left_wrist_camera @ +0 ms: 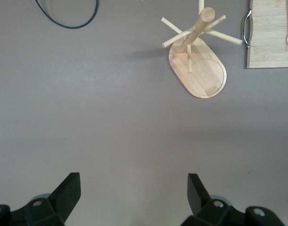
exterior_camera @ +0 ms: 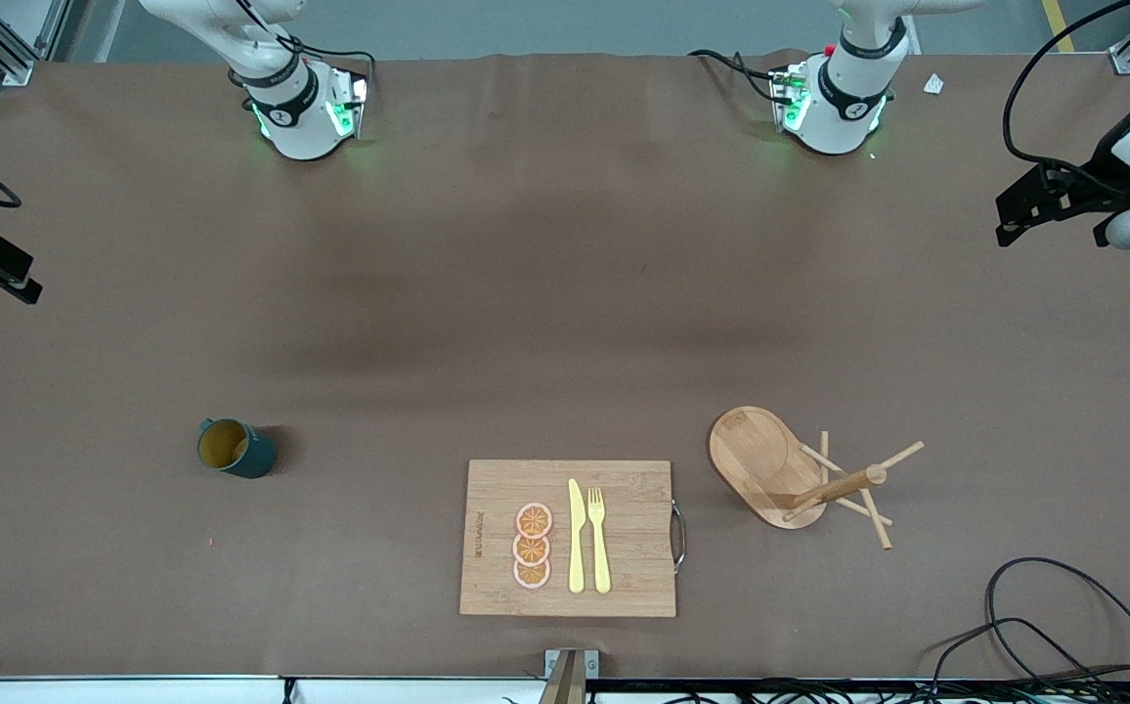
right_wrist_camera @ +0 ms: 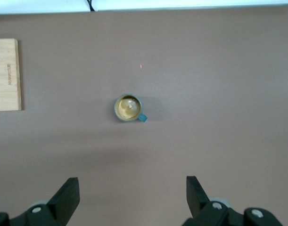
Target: Pass cup and hang on rack
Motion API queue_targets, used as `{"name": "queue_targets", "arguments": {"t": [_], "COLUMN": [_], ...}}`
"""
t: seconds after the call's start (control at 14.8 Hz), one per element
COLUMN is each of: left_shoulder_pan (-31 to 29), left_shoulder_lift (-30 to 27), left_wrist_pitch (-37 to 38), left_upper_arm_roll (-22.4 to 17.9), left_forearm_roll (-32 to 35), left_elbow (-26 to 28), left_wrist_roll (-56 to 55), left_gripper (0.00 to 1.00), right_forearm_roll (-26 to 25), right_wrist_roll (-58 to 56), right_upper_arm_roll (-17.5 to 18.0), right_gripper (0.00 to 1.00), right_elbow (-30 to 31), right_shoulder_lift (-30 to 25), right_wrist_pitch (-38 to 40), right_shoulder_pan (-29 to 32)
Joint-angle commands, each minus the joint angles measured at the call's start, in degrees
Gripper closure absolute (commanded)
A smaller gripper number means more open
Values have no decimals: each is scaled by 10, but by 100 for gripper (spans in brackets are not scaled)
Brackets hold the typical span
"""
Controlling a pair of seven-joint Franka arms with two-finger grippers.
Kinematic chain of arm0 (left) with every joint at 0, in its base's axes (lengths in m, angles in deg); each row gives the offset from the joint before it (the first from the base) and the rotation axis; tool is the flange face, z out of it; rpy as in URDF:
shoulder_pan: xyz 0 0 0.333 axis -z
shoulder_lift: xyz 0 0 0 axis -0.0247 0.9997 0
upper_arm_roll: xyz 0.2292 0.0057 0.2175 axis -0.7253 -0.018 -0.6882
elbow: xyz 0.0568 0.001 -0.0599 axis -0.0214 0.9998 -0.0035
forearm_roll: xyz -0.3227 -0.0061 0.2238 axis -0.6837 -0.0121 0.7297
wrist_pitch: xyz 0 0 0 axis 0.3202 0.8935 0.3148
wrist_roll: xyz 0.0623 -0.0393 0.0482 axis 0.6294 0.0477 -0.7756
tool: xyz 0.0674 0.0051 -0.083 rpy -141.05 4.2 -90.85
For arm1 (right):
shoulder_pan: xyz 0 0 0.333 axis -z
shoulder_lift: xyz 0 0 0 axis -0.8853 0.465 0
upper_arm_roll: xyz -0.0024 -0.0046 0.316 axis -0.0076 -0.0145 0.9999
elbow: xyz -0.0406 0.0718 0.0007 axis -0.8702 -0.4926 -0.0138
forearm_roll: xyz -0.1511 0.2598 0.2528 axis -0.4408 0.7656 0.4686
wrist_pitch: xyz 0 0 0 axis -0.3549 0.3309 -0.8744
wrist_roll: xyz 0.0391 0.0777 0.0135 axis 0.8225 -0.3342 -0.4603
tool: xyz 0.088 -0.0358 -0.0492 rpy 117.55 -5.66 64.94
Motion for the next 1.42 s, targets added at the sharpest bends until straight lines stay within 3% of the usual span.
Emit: {"name": "queue_targets", "arguments": {"t": [0.0,0.14,0.41,0.88,0.95,1.15,1.36], "left_shoulder_pan": [2,-1,3,3,3,2,2], "left_shoulder_lift": [2,2,3,7,7,7,7], "left_wrist_pitch": [5,6,6,5,5,5,5], "left_upper_arm_roll": [2,2,3,7,7,7,7], "left_forearm_roll": [-6,-6,-6,-5,-5,-5,-5], "left_elbow": [-9,-8,-8,-9,-8,-8,-8], "left_wrist_roll": [1,7,-3,-5,-5,-5,-5], "left_gripper": [0,0,0,0,0,0,0], "right_forearm_roll": [-1,1,15,54,54,54,54], "right_wrist_roll": [11,5,28,64,63,63,63], "right_upper_arm_roll": [2,2,2,2,2,2,1], "right_gripper": [0,0,0,0,5,54,88], "right_elbow": [-8,-1,0,36,48,66,61], "right_shoulder_lift": [89,102,202,333,342,343,343], "right_wrist_pitch": [-10,-31,-79,-265,-281,-286,-286], "right_shoulder_pan": [-27,-32,-42,-41,-37,-34,-36]}}
